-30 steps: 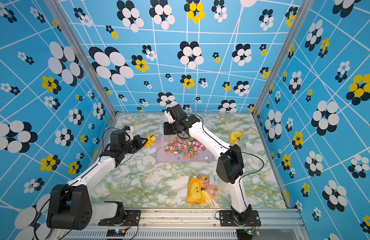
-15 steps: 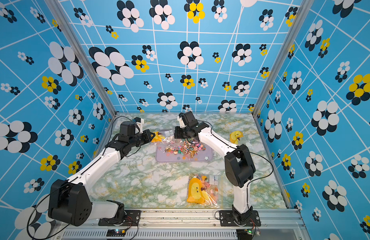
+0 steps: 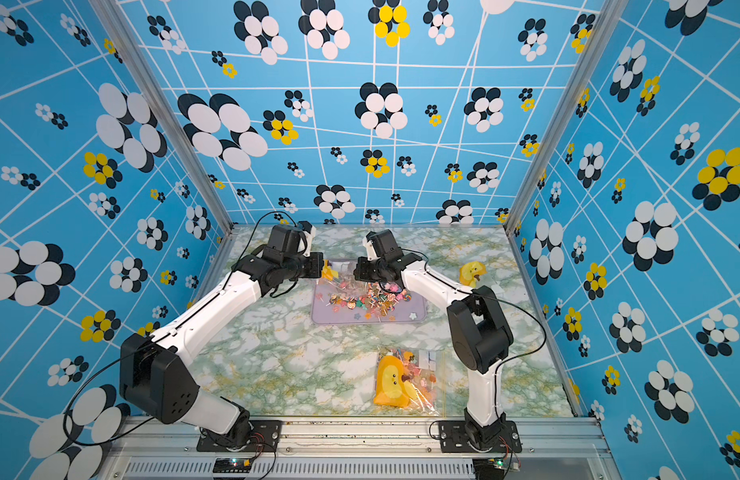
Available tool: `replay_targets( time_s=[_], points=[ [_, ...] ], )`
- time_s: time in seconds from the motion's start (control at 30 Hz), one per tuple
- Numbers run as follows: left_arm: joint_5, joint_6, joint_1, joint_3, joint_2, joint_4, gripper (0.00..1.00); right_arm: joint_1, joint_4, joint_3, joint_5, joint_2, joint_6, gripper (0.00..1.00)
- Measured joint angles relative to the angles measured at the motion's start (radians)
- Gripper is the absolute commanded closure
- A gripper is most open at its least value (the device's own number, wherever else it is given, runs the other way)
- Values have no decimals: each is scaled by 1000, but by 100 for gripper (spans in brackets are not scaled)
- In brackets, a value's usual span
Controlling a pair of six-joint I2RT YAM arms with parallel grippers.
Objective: Pour candies out of the ziploc bag
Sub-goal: 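Pour the candies out of the ziploc bag onto the tray.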
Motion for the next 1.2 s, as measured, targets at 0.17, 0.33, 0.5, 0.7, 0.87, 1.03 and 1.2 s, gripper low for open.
replay_targets(
  time_s=[0.17,0.33,0.5,0.7,0.87,1.03,1.2],
  points=[
    [-48,57,-27,99,50,-74,100,-3,29,-2,-3,8,15,97],
    [-69,93,-46,168,92,-131,100,-5,69,-23,-23,23,36,97],
    [-97,123,-73,219,127,-183,100,-5,113,-42,-49,44,63,96],
    [-130,164,-113,308,168,-256,100,-6,157,-64,-71,45,82,96],
    [-158,191,-140,385,200,-306,100,-7,195,-69,-81,45,105,96],
    [-176,209,-152,453,226,-356,100,-9,280,-96,-116,49,146,95],
    [-192,223,-165,514,253,-406,100,-9,359,-118,-148,60,188,95]
  ],
)
